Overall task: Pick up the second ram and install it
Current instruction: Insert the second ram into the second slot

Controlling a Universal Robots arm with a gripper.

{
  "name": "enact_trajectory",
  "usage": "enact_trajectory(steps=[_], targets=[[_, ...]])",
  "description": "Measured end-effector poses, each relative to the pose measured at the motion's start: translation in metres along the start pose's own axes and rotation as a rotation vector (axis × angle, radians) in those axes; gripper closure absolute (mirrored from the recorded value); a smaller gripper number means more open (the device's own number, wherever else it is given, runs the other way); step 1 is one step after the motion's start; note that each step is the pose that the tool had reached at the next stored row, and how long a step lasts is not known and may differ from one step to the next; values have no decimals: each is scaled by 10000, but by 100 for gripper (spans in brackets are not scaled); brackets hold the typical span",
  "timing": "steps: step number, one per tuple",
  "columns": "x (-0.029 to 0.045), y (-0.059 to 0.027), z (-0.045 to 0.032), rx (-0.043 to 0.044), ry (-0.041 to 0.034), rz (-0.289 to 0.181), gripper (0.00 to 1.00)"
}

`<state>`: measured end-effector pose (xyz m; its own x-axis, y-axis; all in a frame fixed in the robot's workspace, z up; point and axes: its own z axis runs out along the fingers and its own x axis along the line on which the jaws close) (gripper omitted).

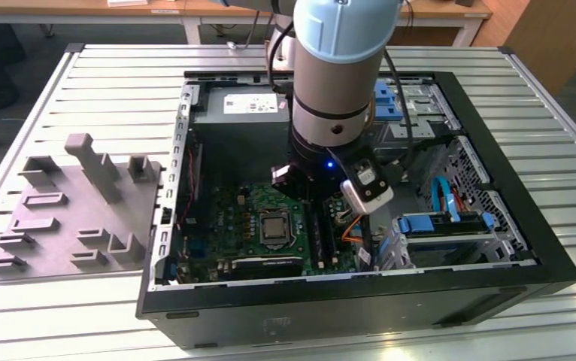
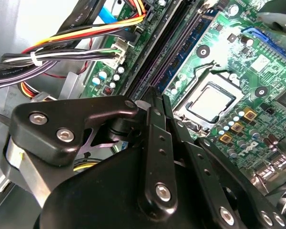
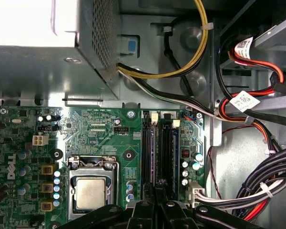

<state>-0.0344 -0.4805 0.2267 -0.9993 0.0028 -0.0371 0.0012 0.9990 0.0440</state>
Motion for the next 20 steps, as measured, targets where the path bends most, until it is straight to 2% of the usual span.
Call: enact_trajectory(steps=[20], targets=[[-7, -1, 31, -1, 1, -19, 87]])
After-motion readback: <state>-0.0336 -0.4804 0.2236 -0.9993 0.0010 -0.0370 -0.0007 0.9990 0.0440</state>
